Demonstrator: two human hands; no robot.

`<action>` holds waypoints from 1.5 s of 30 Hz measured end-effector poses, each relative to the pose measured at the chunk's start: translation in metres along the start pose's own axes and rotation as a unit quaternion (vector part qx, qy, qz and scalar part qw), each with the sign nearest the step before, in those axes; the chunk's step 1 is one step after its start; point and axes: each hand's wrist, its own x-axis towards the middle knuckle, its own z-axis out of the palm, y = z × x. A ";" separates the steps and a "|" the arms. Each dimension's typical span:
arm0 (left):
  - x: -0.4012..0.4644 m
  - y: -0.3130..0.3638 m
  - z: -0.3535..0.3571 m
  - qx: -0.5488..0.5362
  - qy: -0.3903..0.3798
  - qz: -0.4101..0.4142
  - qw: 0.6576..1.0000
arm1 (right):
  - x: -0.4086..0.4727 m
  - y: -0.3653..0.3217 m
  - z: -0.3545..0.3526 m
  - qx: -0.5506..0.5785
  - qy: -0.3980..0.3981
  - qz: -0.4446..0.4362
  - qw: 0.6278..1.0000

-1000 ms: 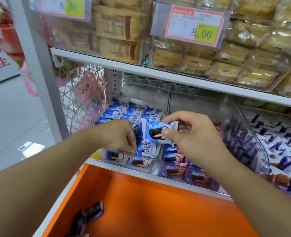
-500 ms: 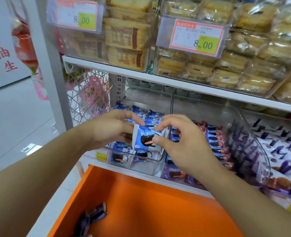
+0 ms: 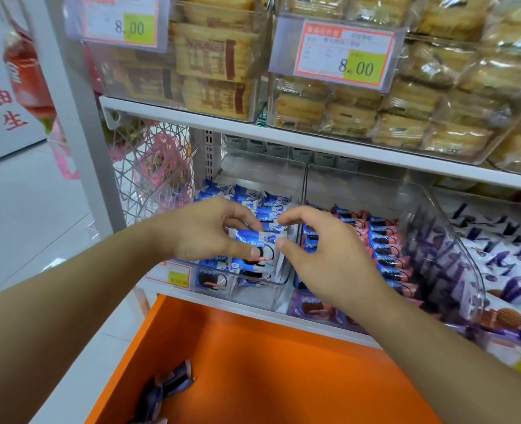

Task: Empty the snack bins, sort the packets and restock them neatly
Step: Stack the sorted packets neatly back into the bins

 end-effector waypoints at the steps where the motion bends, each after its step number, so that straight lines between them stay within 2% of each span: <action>1: 0.002 -0.004 0.005 0.004 -0.003 0.002 1.000 | 0.000 0.002 0.000 -0.006 0.006 -0.001 1.000; 5: 0.013 -0.015 0.023 0.018 -0.033 -0.004 0.999 | 0.002 0.007 -0.001 -0.007 0.023 0.003 1.000; 11: 0.023 -0.010 0.013 0.044 -0.092 -0.049 0.994 | 0.002 0.009 -0.002 -0.009 0.025 0.002 1.000; 17: 0.023 -0.005 0.003 0.017 -0.067 -0.057 0.996 | 0.002 0.010 -0.002 -0.020 0.022 0.001 1.000; 25: 0.032 -0.010 0.013 0.098 -0.110 -0.088 0.985 | 0.002 0.010 -0.003 -0.040 0.013 -0.008 0.999; 31: 0.031 0.000 0.017 0.128 -0.119 -0.087 0.981 | 0.003 0.011 -0.002 -0.057 0.006 -0.018 0.998; 38: 0.034 0.015 0.016 0.215 -0.148 -0.089 0.961 | 0.002 0.010 -0.003 -0.055 -0.001 -0.016 0.998; 45: 0.025 0.008 0.014 0.163 -0.129 -0.087 0.974 | 0.002 0.010 -0.004 -0.060 -0.004 -0.016 0.998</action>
